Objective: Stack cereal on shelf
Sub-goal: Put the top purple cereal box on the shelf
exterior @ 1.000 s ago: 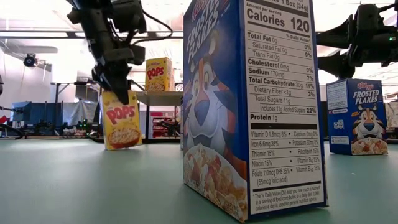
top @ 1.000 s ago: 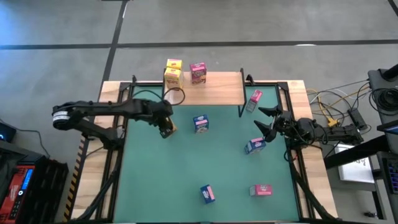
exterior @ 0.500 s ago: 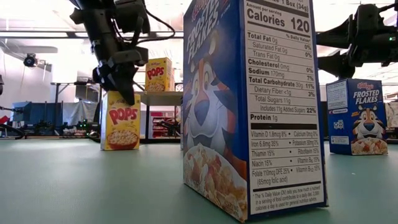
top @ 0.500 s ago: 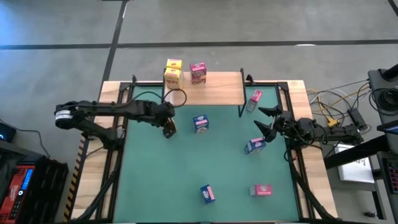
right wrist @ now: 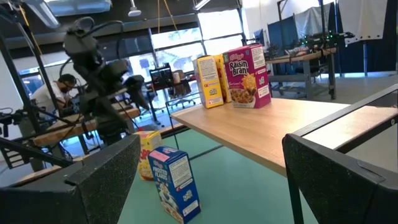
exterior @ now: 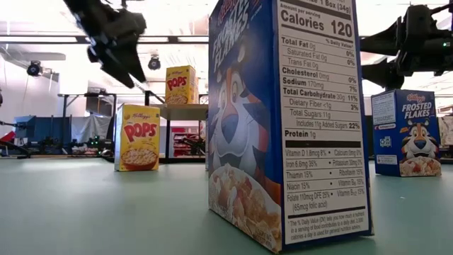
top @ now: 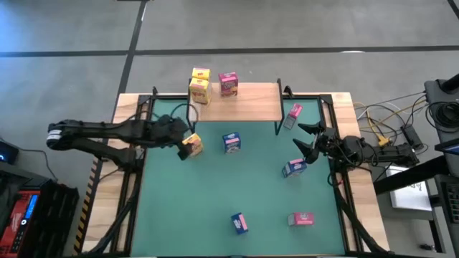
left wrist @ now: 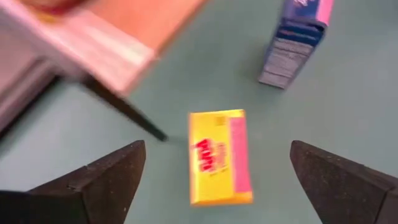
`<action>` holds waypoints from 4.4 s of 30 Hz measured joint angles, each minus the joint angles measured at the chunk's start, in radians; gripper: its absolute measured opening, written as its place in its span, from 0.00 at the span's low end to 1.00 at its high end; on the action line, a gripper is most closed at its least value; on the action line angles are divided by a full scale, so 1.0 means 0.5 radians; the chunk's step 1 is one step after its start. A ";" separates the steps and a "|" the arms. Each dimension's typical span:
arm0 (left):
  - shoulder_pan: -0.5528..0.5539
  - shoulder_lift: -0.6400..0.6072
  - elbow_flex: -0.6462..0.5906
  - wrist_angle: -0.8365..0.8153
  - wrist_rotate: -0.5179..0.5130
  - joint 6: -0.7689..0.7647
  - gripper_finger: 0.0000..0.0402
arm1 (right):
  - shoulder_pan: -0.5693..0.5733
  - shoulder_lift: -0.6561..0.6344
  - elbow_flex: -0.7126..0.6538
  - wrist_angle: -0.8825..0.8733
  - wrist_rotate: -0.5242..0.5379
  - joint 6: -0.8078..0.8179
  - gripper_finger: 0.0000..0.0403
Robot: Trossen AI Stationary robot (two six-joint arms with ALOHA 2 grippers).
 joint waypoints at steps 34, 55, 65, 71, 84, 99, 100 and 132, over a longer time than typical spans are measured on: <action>-0.188 -1.965 -1.559 1.579 -0.361 0.473 0.96 | 0.000 0.000 0.000 -0.001 0.000 0.000 0.95; -0.187 -2.046 -1.743 1.620 -0.353 0.547 0.96 | -0.001 -0.001 -0.001 -0.001 -0.001 0.000 0.95; -0.187 -1.981 -1.770 1.704 -0.343 0.526 0.96 | 0.000 -0.001 0.000 -0.002 0.000 0.001 0.95; -0.187 -1.947 -1.770 1.701 -0.342 0.526 0.96 | -0.001 -0.001 0.000 -0.002 0.000 0.001 0.95; -0.187 -1.933 -1.769 1.698 -0.343 0.525 0.96 | 0.000 0.000 0.000 -0.002 0.000 0.000 0.95; -0.187 -1.930 -1.769 1.696 -0.343 0.526 0.96 | 0.000 0.000 0.000 0.062 -0.015 -0.211 0.95; -0.187 -1.930 -1.769 1.696 -0.343 0.525 0.96 | -0.001 0.000 0.000 0.106 -0.015 -0.201 0.95; -0.187 -1.930 -1.769 1.695 -0.343 0.525 0.96 | -0.121 0.993 1.384 -1.538 0.984 0.651 0.95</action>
